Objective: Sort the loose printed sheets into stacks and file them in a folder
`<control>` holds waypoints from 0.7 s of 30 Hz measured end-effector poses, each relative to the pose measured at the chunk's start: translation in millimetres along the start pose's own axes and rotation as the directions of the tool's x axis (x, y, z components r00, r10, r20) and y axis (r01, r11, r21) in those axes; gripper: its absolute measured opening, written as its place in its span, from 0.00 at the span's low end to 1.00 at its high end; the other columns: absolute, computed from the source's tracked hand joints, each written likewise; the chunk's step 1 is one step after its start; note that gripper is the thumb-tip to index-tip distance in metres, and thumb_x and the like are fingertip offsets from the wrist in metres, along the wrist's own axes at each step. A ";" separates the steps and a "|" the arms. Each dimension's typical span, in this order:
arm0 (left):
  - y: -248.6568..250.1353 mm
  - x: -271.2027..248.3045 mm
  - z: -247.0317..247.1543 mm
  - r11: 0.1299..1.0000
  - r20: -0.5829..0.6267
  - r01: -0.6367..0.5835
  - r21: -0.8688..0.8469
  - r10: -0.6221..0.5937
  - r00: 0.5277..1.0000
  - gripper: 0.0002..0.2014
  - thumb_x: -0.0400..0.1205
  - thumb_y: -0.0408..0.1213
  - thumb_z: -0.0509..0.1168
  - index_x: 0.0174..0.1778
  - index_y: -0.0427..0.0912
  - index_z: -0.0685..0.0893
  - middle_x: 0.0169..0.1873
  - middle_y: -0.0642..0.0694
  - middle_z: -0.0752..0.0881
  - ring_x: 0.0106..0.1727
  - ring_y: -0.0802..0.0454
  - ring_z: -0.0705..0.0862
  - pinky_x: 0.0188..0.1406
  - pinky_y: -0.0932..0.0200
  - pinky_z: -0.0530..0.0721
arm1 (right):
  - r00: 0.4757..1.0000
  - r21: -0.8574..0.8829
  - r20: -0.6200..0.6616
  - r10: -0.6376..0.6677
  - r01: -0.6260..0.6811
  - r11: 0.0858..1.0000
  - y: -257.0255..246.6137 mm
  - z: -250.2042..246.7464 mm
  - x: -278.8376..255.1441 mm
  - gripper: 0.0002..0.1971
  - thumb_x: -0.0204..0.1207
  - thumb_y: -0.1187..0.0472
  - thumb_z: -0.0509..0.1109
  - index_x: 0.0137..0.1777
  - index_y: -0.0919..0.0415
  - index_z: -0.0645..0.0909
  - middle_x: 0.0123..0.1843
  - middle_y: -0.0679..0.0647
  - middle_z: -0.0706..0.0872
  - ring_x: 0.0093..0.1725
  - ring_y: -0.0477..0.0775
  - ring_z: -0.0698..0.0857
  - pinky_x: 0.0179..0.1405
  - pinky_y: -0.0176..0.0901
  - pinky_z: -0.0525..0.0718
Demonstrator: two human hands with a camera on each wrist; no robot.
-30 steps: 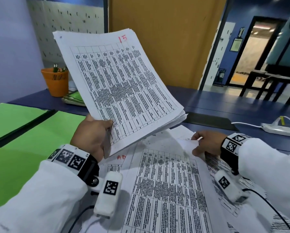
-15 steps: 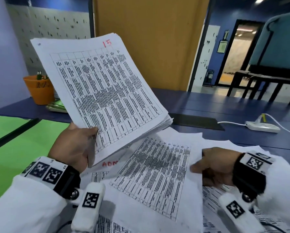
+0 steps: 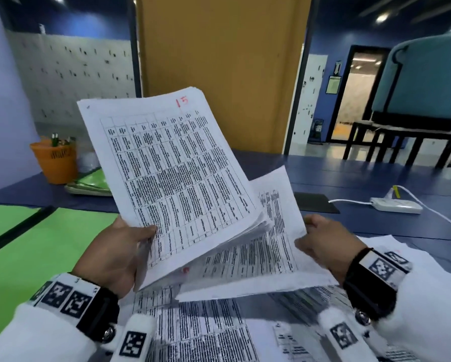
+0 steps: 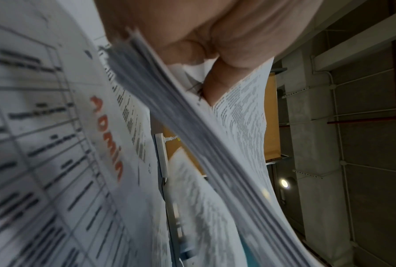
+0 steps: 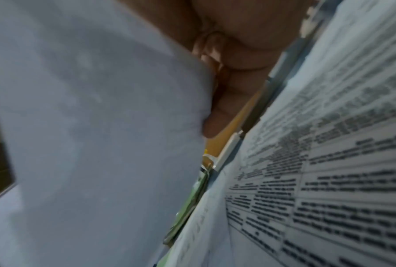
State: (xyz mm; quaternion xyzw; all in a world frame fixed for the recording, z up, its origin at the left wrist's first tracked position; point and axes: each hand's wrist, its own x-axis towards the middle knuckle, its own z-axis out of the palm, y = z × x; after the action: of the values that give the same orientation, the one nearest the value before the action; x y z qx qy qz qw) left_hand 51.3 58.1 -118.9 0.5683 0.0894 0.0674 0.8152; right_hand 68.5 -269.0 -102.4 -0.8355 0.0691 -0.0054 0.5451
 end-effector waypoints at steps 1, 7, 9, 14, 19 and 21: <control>-0.8 -2.5 1.5 1.000 0.031 0.009 0.001 -0.009 0.999 0.20 0.87 0.19 0.58 0.69 0.42 0.83 0.57 0.41 0.93 0.59 0.37 0.92 0.62 0.38 0.89 | 0.999 0.080 -0.014 -0.041 0.042 0.996 -5.1 -0.6 -7.6 0.22 0.69 0.74 0.70 0.62 0.57 0.81 0.48 0.61 0.93 0.48 0.84 0.84 0.52 0.76 0.82; 1.9 -21.4 11.6 0.994 0.207 0.023 0.103 -0.044 0.977 0.16 0.85 0.18 0.60 0.64 0.33 0.85 0.57 0.34 0.93 0.60 0.35 0.91 0.65 0.39 0.88 | 0.955 0.203 0.047 -0.292 0.277 0.939 -26.4 -4.8 -41.2 0.23 0.78 0.83 0.61 0.60 0.54 0.81 0.51 0.52 0.94 0.52 0.62 0.92 0.52 0.58 0.89; 3.5 -27.2 14.9 0.995 0.249 0.003 0.103 -0.029 0.968 0.15 0.83 0.17 0.60 0.61 0.32 0.85 0.54 0.34 0.93 0.54 0.39 0.93 0.54 0.47 0.92 | 0.934 0.229 0.052 -0.354 0.334 0.914 -30.0 -4.3 -45.0 0.20 0.78 0.81 0.65 0.60 0.55 0.80 0.50 0.54 0.94 0.48 0.58 0.93 0.43 0.48 0.90; 0.3 -33.2 22.7 0.995 0.279 -0.044 0.092 0.017 0.960 0.15 0.83 0.16 0.59 0.61 0.30 0.85 0.54 0.34 0.93 0.51 0.42 0.94 0.45 0.54 0.94 | 0.889 0.339 -0.034 -0.457 0.440 0.831 -28.6 1.8 -52.7 0.13 0.81 0.75 0.67 0.59 0.59 0.78 0.48 0.58 0.93 0.45 0.59 0.93 0.41 0.48 0.91; -10.5 -28.1 26.3 0.982 0.224 -0.116 0.147 0.081 0.971 0.16 0.85 0.19 0.59 0.61 0.37 0.86 0.56 0.38 0.94 0.56 0.38 0.92 0.52 0.44 0.89 | 0.905 0.522 -0.092 -0.416 0.400 0.754 -27.3 7.4 -58.2 0.04 0.84 0.66 0.65 0.55 0.61 0.80 0.51 0.68 0.91 0.46 0.65 0.89 0.48 0.60 0.87; -12.4 -29.5 30.2 0.974 0.208 -0.153 0.168 0.116 0.971 0.16 0.86 0.19 0.60 0.63 0.38 0.86 0.56 0.40 0.94 0.60 0.42 0.92 0.60 0.44 0.86 | 0.905 0.531 -0.107 -0.412 0.402 0.746 -27.2 7.4 -60.0 0.15 0.79 0.44 0.69 0.54 0.56 0.81 0.52 0.68 0.89 0.49 0.65 0.86 0.55 0.68 0.82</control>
State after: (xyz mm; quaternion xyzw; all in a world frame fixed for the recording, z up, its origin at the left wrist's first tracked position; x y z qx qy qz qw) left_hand 29.4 20.0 -118.3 0.6494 -0.0246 0.0577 0.7579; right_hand 12.7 -244.2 -76.7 -0.6417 -0.1235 -0.1363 0.7445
